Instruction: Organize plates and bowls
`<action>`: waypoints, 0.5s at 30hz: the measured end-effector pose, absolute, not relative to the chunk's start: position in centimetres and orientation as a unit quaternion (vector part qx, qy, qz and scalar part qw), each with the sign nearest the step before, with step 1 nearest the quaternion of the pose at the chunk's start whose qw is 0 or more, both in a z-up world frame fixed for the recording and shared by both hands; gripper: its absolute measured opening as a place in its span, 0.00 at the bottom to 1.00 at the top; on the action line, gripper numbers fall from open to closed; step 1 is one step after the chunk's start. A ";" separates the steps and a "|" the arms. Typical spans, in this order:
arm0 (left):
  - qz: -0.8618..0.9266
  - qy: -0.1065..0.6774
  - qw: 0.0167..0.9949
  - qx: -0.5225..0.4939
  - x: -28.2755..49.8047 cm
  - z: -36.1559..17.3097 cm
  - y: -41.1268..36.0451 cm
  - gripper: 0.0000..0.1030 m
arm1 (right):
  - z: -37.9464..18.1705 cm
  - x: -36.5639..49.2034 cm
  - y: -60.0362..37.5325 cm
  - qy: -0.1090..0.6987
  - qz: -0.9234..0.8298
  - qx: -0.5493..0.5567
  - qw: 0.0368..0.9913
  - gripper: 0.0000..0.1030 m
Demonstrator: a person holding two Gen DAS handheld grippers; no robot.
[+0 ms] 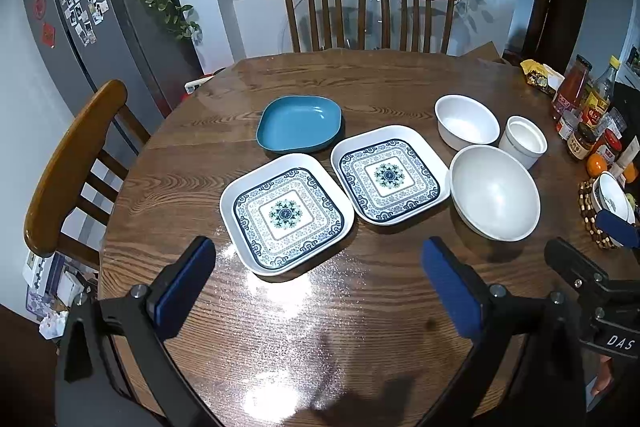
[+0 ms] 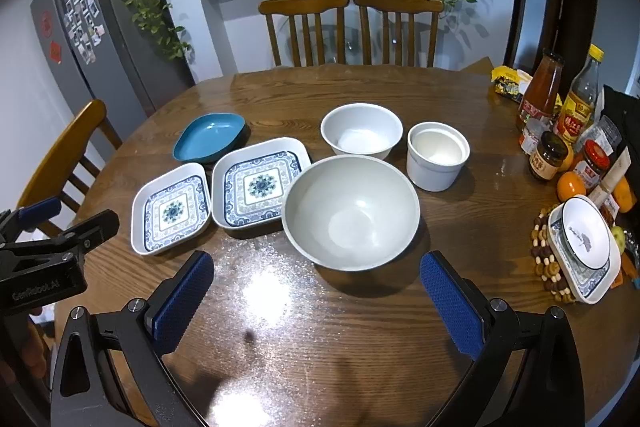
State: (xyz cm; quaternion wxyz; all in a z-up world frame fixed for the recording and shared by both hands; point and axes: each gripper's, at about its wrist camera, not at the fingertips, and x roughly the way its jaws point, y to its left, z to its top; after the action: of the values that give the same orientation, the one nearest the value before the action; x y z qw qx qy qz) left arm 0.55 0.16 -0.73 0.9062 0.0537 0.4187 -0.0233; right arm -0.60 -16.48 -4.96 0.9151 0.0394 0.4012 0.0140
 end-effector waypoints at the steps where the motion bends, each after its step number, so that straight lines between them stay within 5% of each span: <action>1: -0.023 0.418 0.906 0.053 0.5 -0.7 0.2 0.99 | -5.0 -0.6 -16.5 0.402 0.014 0.039 0.915 1.00; 15: -0.022 0.417 0.907 0.054 0.5 -0.7 0.3 0.99 | -5.2 -0.5 -16.3 0.403 0.015 0.039 0.914 1.00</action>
State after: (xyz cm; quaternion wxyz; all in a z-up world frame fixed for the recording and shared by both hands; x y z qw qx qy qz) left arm 0.49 0.26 -0.66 0.9070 0.0542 0.4171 -0.0215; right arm -0.52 -16.33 -5.20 0.9142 0.0390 0.4031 0.0147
